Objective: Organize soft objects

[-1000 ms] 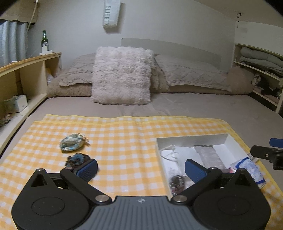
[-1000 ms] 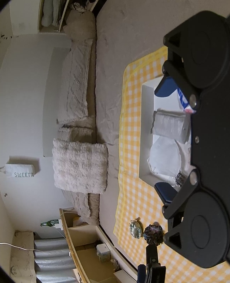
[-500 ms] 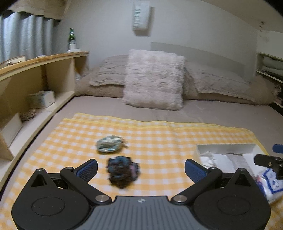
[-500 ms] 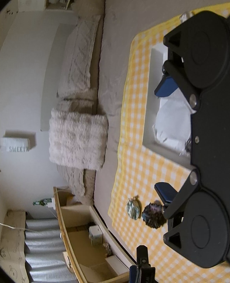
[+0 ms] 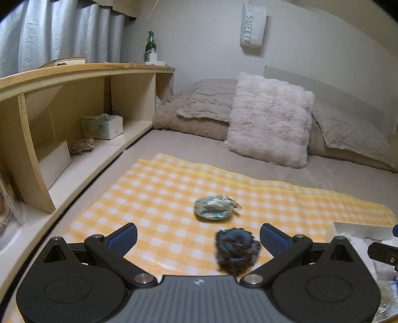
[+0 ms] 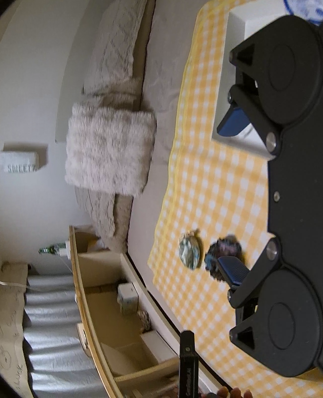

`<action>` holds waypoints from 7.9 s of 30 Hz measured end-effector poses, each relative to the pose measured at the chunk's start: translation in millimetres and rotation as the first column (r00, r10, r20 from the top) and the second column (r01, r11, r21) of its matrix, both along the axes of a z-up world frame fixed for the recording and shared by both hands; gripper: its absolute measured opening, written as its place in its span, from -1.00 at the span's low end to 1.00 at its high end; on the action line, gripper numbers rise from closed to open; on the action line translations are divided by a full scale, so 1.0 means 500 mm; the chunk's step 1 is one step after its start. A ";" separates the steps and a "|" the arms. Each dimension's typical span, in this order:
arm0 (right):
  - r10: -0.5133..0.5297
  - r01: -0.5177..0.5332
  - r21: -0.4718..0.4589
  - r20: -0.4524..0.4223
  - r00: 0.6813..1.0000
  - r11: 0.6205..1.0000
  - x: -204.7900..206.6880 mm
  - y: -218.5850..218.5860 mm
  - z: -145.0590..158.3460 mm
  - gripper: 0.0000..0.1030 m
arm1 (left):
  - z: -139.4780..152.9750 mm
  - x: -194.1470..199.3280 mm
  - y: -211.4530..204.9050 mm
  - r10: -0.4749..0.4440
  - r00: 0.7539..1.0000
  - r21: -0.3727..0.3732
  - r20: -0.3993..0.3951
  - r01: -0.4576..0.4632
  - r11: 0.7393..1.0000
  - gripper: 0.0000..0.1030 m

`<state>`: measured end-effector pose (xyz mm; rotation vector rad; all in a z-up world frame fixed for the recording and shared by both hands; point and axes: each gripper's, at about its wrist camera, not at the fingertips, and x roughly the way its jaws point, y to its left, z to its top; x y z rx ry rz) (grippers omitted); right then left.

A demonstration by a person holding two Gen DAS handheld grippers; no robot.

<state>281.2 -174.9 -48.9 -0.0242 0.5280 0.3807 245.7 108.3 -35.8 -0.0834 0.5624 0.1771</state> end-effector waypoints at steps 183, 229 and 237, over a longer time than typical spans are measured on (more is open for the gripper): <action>-0.360 0.329 -0.173 -0.198 0.912 0.928 0.191 -0.482 -0.128 0.46 | -0.183 0.298 -0.542 -0.514 0.839 -0.069 -0.179 0.511 0.857 0.79; -0.301 0.301 -0.011 -0.011 0.954 0.954 -0.100 -0.398 0.092 1.00 | 0.057 0.024 -0.478 -0.356 0.932 0.000 -0.068 0.357 0.934 1.00; -0.311 0.311 -0.020 0.017 0.950 0.950 -0.184 -0.368 0.121 1.00 | 0.086 -0.082 -0.459 -0.375 0.926 0.050 -0.027 0.376 0.925 1.00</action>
